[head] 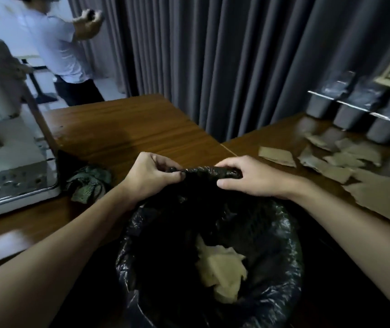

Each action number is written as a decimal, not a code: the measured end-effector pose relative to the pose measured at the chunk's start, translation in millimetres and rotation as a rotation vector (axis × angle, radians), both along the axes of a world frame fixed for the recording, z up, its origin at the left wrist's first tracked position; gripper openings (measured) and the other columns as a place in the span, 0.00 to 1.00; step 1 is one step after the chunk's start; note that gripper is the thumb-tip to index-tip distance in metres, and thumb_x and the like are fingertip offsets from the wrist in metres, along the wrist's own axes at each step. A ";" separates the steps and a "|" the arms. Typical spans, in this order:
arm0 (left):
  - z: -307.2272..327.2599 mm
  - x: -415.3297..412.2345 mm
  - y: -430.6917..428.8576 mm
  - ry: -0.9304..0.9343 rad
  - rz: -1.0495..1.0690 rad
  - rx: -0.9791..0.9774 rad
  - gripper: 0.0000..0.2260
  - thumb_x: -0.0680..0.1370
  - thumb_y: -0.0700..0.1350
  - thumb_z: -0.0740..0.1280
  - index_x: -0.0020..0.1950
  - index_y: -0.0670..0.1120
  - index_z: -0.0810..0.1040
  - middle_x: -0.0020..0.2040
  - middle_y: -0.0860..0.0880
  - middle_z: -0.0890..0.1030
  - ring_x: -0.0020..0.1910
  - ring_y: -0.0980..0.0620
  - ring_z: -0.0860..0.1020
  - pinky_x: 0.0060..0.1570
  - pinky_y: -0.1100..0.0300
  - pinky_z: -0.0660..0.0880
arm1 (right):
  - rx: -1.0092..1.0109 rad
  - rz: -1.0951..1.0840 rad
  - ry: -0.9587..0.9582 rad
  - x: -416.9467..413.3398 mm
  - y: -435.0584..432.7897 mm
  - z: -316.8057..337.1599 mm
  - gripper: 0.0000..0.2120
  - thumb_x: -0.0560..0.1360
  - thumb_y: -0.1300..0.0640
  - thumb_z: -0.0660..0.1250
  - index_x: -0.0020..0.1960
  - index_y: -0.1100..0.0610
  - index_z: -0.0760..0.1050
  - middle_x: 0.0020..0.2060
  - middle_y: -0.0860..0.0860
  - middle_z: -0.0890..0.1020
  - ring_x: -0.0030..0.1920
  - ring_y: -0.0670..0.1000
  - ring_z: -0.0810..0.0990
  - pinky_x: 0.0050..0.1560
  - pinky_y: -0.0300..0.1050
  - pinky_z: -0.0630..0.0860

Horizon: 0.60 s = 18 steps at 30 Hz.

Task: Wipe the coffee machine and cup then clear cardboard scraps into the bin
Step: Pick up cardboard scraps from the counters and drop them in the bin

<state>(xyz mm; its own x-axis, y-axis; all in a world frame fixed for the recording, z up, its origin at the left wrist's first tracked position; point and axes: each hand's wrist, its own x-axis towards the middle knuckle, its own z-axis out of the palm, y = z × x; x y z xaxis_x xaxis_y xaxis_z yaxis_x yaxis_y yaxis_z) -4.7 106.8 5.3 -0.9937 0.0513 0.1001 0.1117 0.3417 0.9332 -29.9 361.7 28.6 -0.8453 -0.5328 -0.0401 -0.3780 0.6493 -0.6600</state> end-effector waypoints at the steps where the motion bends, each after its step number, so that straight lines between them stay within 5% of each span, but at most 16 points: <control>1: 1.3 -1.3 10.5 0.006 -0.044 0.003 0.06 0.71 0.38 0.78 0.36 0.47 0.86 0.31 0.49 0.83 0.28 0.58 0.78 0.28 0.67 0.73 | 0.017 -0.025 -0.010 5.3 10.7 -2.3 0.10 0.75 0.52 0.70 0.56 0.46 0.79 0.48 0.37 0.82 0.48 0.34 0.79 0.46 0.28 0.72; 4: 0.0 -2.9 42.7 0.009 -0.169 0.000 0.08 0.72 0.38 0.78 0.35 0.50 0.87 0.32 0.50 0.85 0.29 0.58 0.80 0.29 0.67 0.75 | 0.036 -0.139 0.036 22.4 41.1 -7.3 0.07 0.75 0.56 0.69 0.43 0.44 0.78 0.37 0.33 0.81 0.38 0.34 0.79 0.40 0.34 0.71; 8: -2.5 -7.2 76.3 -0.065 -0.327 0.002 0.04 0.78 0.48 0.72 0.47 0.51 0.87 0.43 0.50 0.87 0.42 0.55 0.85 0.40 0.65 0.80 | -0.018 -0.320 0.032 42.4 83.3 -12.0 0.04 0.75 0.58 0.69 0.44 0.51 0.81 0.40 0.49 0.85 0.42 0.48 0.83 0.44 0.45 0.77; 11: 0.2 -12.9 95.4 -0.110 -0.471 -0.047 0.12 0.77 0.52 0.73 0.60 0.54 0.82 0.51 0.54 0.86 0.50 0.58 0.84 0.46 0.67 0.80 | -0.056 -0.433 0.020 48.2 114.2 -13.6 0.03 0.76 0.58 0.69 0.44 0.53 0.81 0.42 0.50 0.85 0.45 0.51 0.83 0.49 0.48 0.78; 14: 1.8 -18.4 113.4 0.002 -0.483 -0.152 0.17 0.76 0.42 0.74 0.63 0.53 0.79 0.52 0.54 0.85 0.50 0.61 0.83 0.46 0.70 0.78 | -0.073 -0.495 0.012 49.6 137.0 -15.9 0.03 0.76 0.57 0.69 0.49 0.54 0.81 0.46 0.50 0.84 0.48 0.51 0.82 0.54 0.52 0.76; 18: -5.6 -26.3 128.5 0.136 -0.434 -0.218 0.16 0.75 0.33 0.72 0.57 0.52 0.82 0.51 0.53 0.85 0.50 0.57 0.84 0.53 0.61 0.79 | -0.108 -0.444 -0.050 47.8 155.2 -20.3 0.02 0.77 0.57 0.69 0.47 0.55 0.80 0.46 0.53 0.84 0.48 0.53 0.83 0.55 0.56 0.77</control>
